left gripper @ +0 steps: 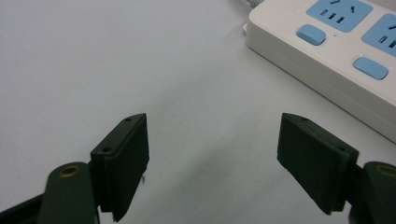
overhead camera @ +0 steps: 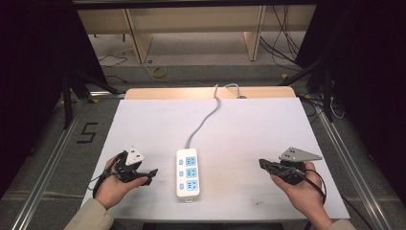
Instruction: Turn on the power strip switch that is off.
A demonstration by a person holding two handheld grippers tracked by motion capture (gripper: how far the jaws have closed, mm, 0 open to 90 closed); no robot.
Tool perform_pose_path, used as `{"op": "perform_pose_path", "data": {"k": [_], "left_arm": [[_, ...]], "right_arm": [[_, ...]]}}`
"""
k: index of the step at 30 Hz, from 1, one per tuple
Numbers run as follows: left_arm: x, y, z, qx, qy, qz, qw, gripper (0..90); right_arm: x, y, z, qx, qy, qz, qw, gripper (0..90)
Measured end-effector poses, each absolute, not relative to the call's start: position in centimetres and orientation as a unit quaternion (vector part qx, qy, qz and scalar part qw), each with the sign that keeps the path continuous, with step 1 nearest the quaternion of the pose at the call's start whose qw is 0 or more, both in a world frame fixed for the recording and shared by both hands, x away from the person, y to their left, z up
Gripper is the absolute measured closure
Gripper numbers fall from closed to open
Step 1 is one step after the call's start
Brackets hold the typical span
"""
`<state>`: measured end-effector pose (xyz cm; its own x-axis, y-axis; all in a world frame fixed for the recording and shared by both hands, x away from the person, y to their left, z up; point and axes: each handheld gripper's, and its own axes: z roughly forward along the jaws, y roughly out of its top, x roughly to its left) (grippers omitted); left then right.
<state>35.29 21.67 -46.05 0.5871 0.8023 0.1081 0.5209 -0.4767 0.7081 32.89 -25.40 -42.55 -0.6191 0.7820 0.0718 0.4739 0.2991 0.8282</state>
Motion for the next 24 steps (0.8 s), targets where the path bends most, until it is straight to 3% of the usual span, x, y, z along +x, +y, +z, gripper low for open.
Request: {"op": "perform_pose_path", "data": {"k": [24], "left_arm": [[35.3,21.7,-46.1,0.831,0.399,0.216,0.322,25.3]], "right_arm": [[33.1,-23.0,-41.6,0.377,0.792,0.45,0.169,90.0]]}}
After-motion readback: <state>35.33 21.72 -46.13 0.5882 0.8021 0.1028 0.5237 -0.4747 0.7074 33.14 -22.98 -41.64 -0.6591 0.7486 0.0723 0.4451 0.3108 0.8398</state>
